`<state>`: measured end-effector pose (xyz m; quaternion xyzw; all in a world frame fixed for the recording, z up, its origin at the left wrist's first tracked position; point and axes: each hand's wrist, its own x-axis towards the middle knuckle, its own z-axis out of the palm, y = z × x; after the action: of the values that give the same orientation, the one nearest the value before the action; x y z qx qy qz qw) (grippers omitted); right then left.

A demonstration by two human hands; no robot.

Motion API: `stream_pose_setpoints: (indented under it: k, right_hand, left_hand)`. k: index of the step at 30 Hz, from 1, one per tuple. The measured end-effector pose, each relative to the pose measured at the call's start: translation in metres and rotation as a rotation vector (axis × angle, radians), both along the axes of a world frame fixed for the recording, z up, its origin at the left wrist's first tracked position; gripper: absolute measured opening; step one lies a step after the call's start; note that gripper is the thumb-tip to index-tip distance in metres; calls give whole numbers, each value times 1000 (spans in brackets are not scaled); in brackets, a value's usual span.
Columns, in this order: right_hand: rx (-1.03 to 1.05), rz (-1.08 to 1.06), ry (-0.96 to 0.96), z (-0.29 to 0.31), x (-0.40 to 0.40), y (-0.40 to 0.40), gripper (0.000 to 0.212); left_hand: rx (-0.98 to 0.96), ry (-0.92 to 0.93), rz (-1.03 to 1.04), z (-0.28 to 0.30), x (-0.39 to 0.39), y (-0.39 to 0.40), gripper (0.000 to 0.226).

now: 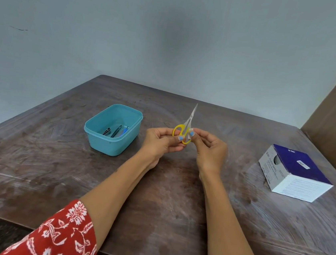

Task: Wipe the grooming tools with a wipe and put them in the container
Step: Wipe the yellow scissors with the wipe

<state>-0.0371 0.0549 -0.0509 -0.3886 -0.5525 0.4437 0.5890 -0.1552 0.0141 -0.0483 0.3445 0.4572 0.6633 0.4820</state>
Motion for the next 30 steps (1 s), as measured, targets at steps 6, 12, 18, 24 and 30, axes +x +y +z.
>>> stream_pose_setpoints:
  k: [6, 12, 18, 24, 30]
  right_hand:
    - [-17, 7, 15, -1, -1, 1, 8]
    - [36, -13, 1, 0, -1, 0, 11]
    - [-39, 40, 35, -6, -3, 2, 13]
    - [190, -76, -314, -11, -1, 7, 11]
    - [273, -72, -427, -9, -1, 5, 13]
  left_hand:
    - [-3, -30, -5, 1, -2, 0, 12]
    - [-1, -34, -18, 1, 0, 0, 13]
    - [2, -38, -3, 0, -2, 1, 12]
    - [-10, -4, 77, 0, -7, 6, 12]
    - [19, 69, 115, 0, -12, 9, 11]
